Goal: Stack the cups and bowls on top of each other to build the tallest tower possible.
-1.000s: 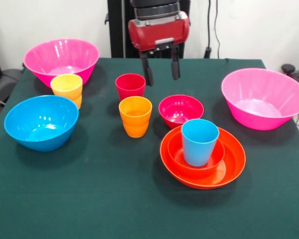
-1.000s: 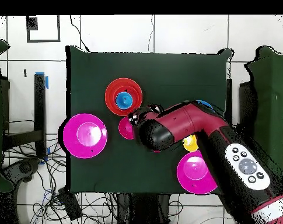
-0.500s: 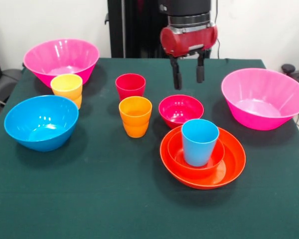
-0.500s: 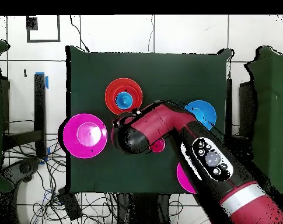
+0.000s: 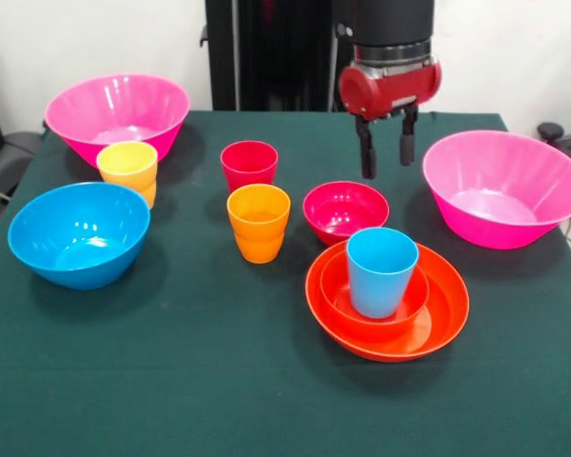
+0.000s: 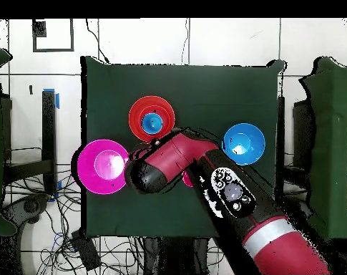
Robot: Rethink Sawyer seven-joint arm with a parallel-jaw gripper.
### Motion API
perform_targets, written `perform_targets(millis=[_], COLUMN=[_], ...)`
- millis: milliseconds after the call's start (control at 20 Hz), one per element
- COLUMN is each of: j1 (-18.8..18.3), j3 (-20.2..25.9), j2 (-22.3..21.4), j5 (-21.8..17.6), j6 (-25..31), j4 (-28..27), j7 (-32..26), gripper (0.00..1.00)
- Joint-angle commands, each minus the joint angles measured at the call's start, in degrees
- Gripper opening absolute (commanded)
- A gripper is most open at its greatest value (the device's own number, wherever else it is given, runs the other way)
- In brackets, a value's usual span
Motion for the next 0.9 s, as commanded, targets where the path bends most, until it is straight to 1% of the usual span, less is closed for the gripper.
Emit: perform_targets(millis=[50,400,500,600,700,900], j1=[4.42,7.52,8.19,7.72,7.50,8.07], j3=[-9.44,-14.40,-15.29,-15.04,-14.92,-15.79], j2=[7.27,10.39,10.62,10.14,9.81,11.43], j5=[-7.23,-8.16,-8.09,-6.58,-6.00,-6.38], j6=[-4.87,-8.54,-9.24,-8.03,-7.10,-8.26], j4=[-3.35,-6.64,-7.23,-6.86,-6.86,-8.34], j7=[7.66,7.04,6.58,4.73,3.02,3.19], gripper=[1.00,1.00,1.00,1.00,1.00,1.00])
